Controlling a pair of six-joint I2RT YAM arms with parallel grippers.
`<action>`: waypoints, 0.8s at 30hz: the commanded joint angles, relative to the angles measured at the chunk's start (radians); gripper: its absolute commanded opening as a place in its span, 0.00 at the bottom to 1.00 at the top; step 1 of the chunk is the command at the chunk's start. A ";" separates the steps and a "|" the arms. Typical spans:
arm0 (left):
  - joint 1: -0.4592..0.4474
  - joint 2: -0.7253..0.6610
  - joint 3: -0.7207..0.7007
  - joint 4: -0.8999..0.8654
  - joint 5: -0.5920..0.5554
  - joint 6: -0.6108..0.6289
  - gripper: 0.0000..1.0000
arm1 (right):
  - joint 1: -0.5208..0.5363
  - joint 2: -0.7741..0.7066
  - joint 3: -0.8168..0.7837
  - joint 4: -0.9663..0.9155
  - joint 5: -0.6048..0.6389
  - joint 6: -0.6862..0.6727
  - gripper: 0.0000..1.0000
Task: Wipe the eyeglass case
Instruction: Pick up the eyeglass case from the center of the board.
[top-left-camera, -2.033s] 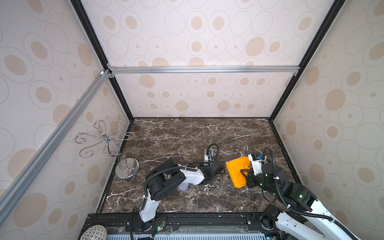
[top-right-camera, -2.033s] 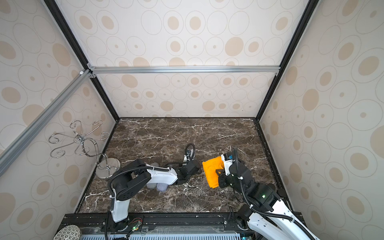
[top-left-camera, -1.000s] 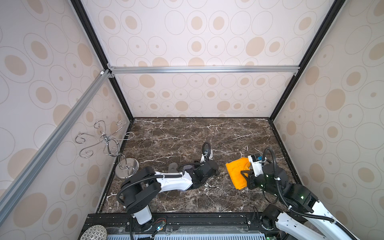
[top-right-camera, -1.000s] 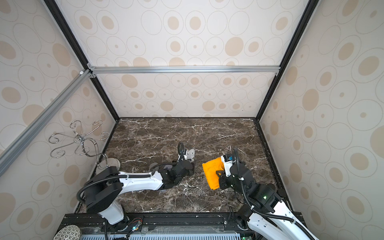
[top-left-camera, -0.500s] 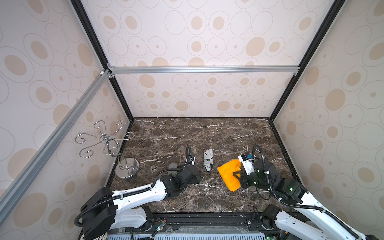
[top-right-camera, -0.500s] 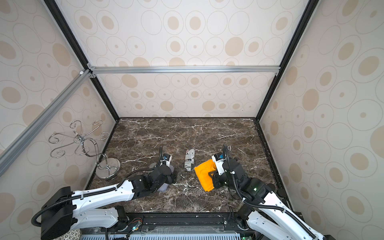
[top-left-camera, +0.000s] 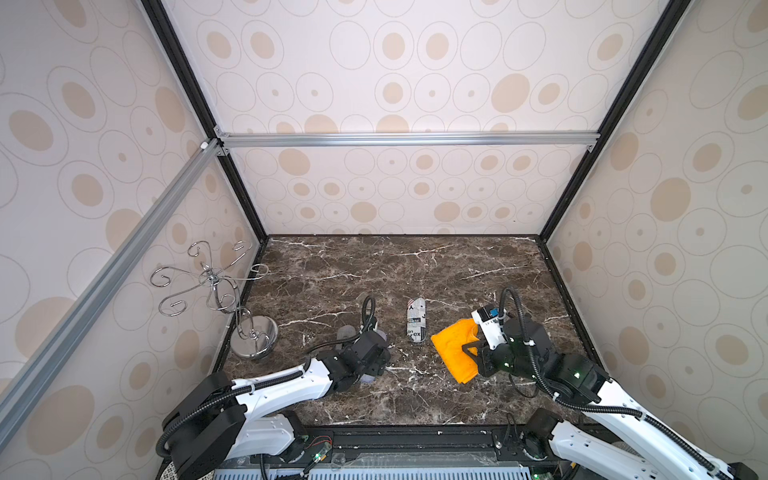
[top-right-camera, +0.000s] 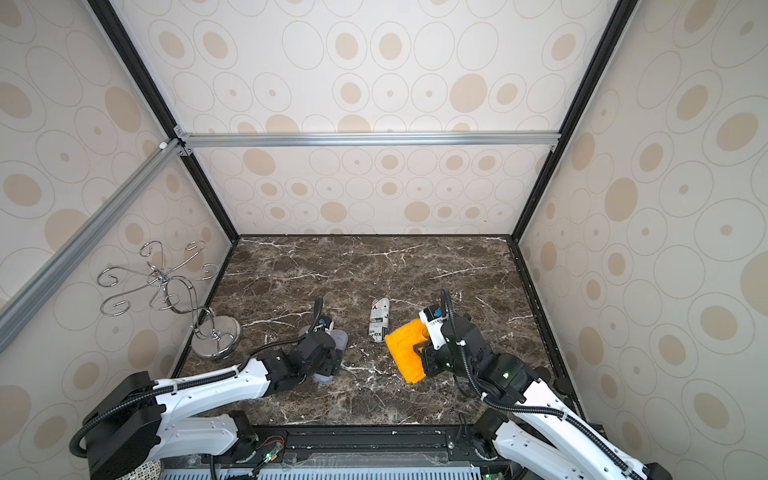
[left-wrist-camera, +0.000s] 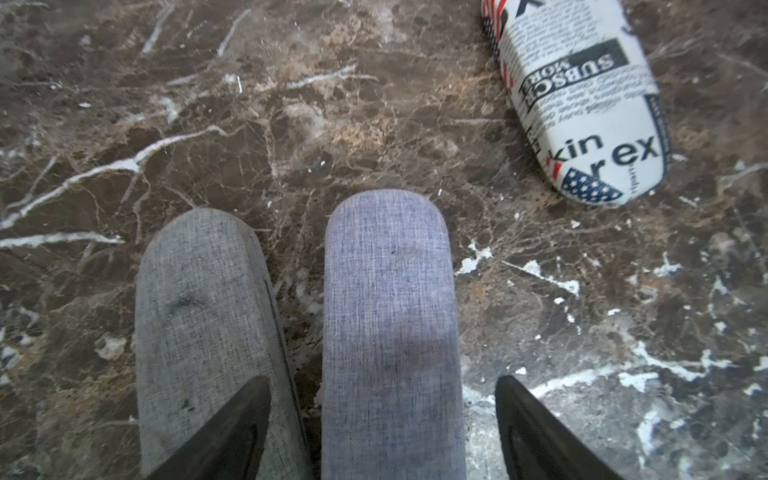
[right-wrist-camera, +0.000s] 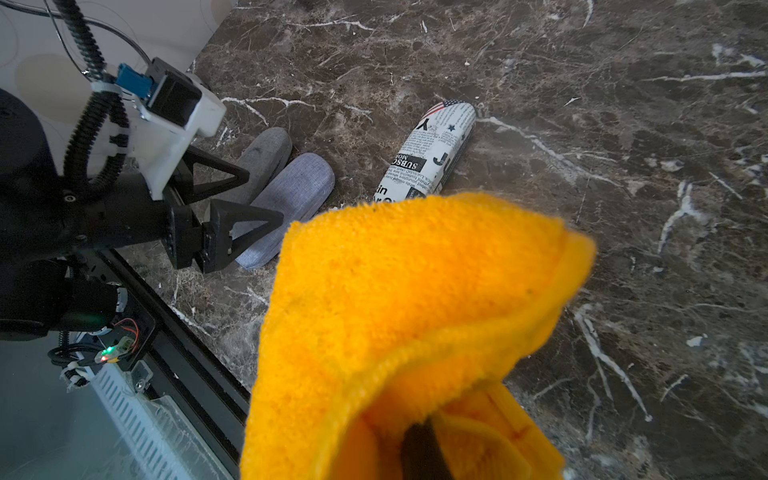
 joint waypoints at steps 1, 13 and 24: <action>0.008 0.029 0.000 0.008 0.020 0.021 0.83 | 0.009 -0.002 0.024 0.010 -0.004 -0.008 0.00; 0.009 0.111 -0.022 0.036 0.041 -0.002 0.79 | 0.010 0.002 0.018 0.007 0.004 -0.007 0.00; -0.026 0.102 -0.059 0.019 0.039 -0.041 0.77 | 0.009 0.016 0.014 0.017 0.003 -0.006 0.00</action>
